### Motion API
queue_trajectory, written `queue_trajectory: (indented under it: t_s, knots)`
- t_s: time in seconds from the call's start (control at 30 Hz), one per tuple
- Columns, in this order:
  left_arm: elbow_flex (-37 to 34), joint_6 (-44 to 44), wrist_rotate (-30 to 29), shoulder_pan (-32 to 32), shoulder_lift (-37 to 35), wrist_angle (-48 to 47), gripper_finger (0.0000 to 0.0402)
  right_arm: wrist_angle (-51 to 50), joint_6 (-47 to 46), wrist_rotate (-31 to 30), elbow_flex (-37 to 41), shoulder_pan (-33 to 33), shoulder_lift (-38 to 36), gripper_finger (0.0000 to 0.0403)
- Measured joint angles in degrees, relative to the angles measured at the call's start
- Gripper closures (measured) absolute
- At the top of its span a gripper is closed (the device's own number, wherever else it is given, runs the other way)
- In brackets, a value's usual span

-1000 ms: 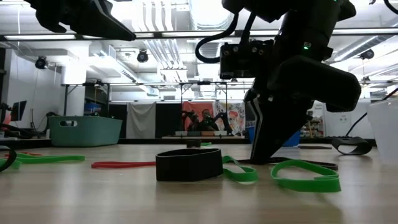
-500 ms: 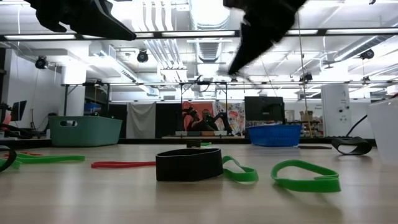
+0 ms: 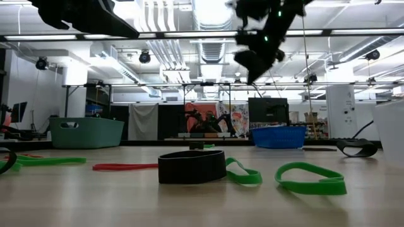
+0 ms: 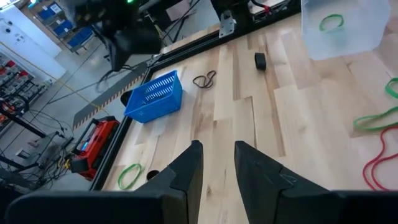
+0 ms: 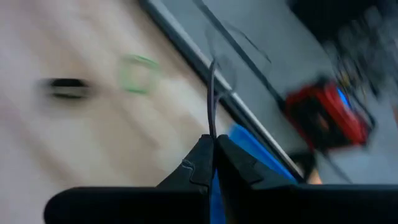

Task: Sort rubber bands into baskets
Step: Put the thin black rubber band into the blue basket

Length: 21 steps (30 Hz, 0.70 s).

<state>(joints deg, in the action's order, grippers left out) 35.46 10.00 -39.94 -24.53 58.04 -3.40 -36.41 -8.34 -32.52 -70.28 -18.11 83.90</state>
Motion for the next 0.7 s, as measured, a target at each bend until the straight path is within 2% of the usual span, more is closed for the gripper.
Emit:
queue_trajectory:
  t_s: [0.07, 0.17, 0.3, 0.7]
  knots:
    - [0.00, -0.01, 0.00, 0.00, 0.00, -0.02, 0.0325, -2.55, -2.10, 1.17, 0.00, -4.75, 0.40, 0.0394]
    - [0.00, 0.00, 0.00, 0.06, 0.00, 0.18, 0.0325, -4.34, -4.63, 6.70, 0.51, -10.72, 1.58, 0.0394]
    - [0.00, 0.00, 0.00, 0.55, 0.00, 1.07, 0.0325, -3.64, -5.26, 12.63, 2.24, -15.55, 3.56, 0.0394]
    - [0.00, -0.01, 0.00, 1.53, 0.00, 1.32, 0.0325, -0.03, -7.69, 13.06, 6.63, -17.94, 6.32, 0.0391]
